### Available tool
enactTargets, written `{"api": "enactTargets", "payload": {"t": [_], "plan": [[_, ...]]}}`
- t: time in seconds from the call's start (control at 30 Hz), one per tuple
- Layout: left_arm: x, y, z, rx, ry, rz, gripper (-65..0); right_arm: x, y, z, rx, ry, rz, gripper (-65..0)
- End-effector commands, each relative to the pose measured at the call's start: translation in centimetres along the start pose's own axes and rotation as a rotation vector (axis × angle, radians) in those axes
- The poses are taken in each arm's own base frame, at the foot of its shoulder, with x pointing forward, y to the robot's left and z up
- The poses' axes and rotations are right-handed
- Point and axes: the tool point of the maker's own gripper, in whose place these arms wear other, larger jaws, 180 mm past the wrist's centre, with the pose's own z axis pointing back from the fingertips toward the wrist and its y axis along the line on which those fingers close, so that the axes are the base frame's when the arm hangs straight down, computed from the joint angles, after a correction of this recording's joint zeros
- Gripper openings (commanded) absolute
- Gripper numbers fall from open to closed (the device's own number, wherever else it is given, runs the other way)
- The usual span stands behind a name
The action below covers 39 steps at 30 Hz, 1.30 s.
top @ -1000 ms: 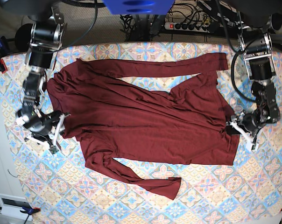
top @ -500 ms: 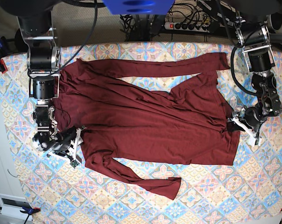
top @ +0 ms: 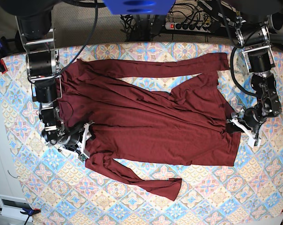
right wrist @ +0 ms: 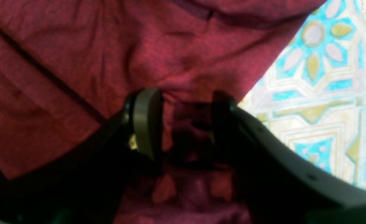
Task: Layout the t-shirt on the table in an organized manner, then fold the t-shirt properly
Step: 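Grasp the shirt side edges with both grippers and pull them outward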
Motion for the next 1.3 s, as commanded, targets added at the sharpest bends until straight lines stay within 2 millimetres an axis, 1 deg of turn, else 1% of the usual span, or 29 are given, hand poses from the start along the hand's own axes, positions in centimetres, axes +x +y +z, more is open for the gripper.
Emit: {"api": "enactTargets", "payload": {"t": [0.0,0.13,0.17,0.27,0.33,0.4,0.5,0.57,0.6,0.63,0.7,0.73,0.77,0.8,0.87,0.9,0.97,1.07,1.13,1.17,1.27], "plan": [[2.2,0.1,0.6,0.000,-0.058,-0.011,-34.6,1.6,-1.2,0.6,-0.020,-0.030,0.010,-38.9],[2.2,-0.1,0.5,-0.003,-0.057,-0.010,-34.6,1.7,-1.9,0.5,-0.018,-0.047,-0.025,-39.0],[2.1,-0.4,0.3,-0.010,-0.057,-0.007,-34.6,1.7,-2.0,0.5,-0.017,-0.047,-0.025,-39.0],[2.0,-0.8,0.1,-0.018,-0.057,-0.002,-34.6,0.3,-1.9,0.1,-0.012,-0.007,-0.038,-39.1],[1.8,-0.8,0.1,-0.019,-0.044,-0.001,-34.6,-0.7,-2.3,0.1,-0.028,0.044,0.000,-39.9],[1.5,-0.8,0.0,-0.020,-0.028,0.000,-34.6,-1.6,-2.6,0.0,-0.047,0.087,0.055,-44.0],[1.3,-1.2,-0.1,-0.027,-0.022,0.005,-34.6,-3.6,-2.8,-0.3,-0.055,0.149,0.116,-55.1],[1.3,-1.3,-0.2,-0.030,-0.022,0.006,-34.6,-4.6,-2.8,-0.4,-0.050,0.171,0.127,-60.9],[1.3,-1.3,-0.2,-0.030,-0.022,0.006,-34.6,-4.6,-2.9,-0.4,-0.054,0.170,0.125,-62.1],[1.2,-1.3,-0.2,-0.030,-0.020,0.007,-34.6,-4.6,-3.6,-0.4,-0.084,0.165,0.117,-62.4],[0.4,-1.2,-0.3,-0.029,-0.008,0.011,-34.6,-4.6,-4.7,-0.3,-0.137,0.151,0.102,-62.4],[0.3,-1.2,-0.3,-0.029,-0.006,0.011,-34.6,-4.4,-5.2,-0.2,-0.164,0.140,0.097,-62.4],[0.1,-1.2,-0.3,-0.029,-0.003,0.012,-34.6,-3.8,-6.1,0.1,-0.204,0.122,0.092,-62.4],[0.1,-1.3,-0.3,-0.030,-0.003,0.013,-34.6,-3.5,-7.6,0.8,-0.252,0.111,0.087,-62.4],[0.0,-1.3,-0.3,-0.030,-0.002,0.013,-34.6,-3.0,-9.1,1.5,-0.313,0.087,0.083,-62.4],[-0.4,-1.2,-0.3,-0.030,0.006,0.015,-34.6,-2.2,-9.8,1.9,-0.337,0.066,0.085,-62.4],[-0.3,-1.3,-0.2,-0.030,0.001,0.010,-34.6,-0.4,-11.0,2.5,-0.383,0.019,0.089,-62.3],[-0.5,-1.6,0.2,-0.030,-0.004,-0.011,-34.6,0.8,-13.1,3.8,-0.474,-0.049,0.094,-61.5],[-0.4,-2.0,0.4,-0.032,-0.015,-0.028,-34.6,1.8,-13.7,4.3,-0.517,-0.095,0.101,-57.7],[-0.6,-2.5,0.3,-0.039,-0.017,-0.031,-34.6,2.1,-14.1,4.5,-0.540,-0.114,0.104,-54.3],[-1.0,-3.0,0.6,-0.043,-0.020,-0.048,-34.6,3.0,-15.3,5.5,-0.627,-0.160,0.119,-44.4]]}}
